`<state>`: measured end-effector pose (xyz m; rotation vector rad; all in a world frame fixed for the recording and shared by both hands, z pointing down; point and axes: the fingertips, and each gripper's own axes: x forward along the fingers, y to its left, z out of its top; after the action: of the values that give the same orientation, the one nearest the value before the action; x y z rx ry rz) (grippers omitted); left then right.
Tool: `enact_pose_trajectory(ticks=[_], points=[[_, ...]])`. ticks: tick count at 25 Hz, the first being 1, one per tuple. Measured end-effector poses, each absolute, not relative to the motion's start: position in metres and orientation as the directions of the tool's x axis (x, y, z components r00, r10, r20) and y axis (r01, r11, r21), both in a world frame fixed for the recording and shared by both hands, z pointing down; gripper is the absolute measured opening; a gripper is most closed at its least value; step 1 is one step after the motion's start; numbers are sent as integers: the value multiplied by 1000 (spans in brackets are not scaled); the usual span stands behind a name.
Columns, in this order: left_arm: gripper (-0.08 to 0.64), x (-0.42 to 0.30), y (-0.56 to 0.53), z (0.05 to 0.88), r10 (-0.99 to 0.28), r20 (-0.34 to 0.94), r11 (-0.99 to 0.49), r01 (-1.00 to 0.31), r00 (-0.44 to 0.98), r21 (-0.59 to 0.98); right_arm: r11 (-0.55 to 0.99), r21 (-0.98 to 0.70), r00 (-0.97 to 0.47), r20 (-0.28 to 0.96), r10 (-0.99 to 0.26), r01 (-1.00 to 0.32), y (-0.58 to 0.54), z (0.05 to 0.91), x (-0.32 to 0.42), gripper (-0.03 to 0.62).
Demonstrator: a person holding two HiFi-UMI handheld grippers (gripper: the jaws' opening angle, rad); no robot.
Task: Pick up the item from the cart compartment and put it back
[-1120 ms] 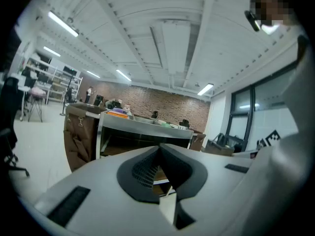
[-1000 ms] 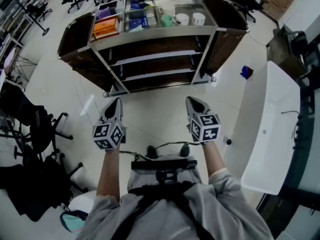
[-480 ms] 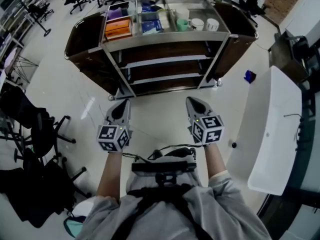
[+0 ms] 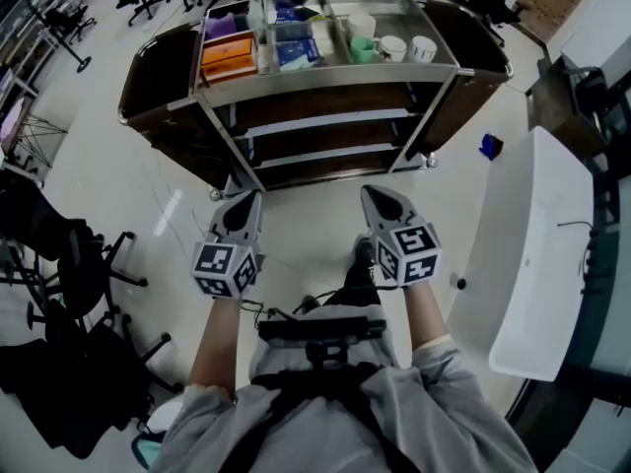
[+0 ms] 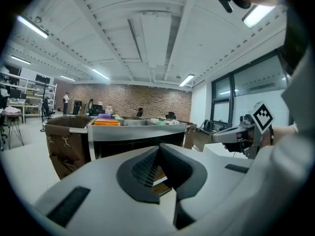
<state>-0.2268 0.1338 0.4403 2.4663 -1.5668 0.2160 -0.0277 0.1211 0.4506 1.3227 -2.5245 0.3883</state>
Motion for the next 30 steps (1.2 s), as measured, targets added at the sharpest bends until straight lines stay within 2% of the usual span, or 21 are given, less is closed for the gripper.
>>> enact_pose_trajectory(ticks=[4,11,22,26,30], points=[[6,-215,105,442,-879,244,-405,-912,409,69,572,-121,-574,352,-740,-812,86,455,-21,9],[5,-192,40,444,-887,253,-369,-923,386,112,625,-131,-626,347,-699,-770,10,448,-8,9],[6,-160,-64,432,-909,286,-286,-953,303,103,743,-174,-744,358,-564,-646,-89,438,-3,9],[5,-159,-97,418,-901,287,-326,-944,325,45,752,-195,-762,340,-550,-630,-113,429,-14,9],[6,-159,-134,398,-874,271,-415,-910,403,13,746,-156,-746,330,-579,-648,-132,422,-25,9]])
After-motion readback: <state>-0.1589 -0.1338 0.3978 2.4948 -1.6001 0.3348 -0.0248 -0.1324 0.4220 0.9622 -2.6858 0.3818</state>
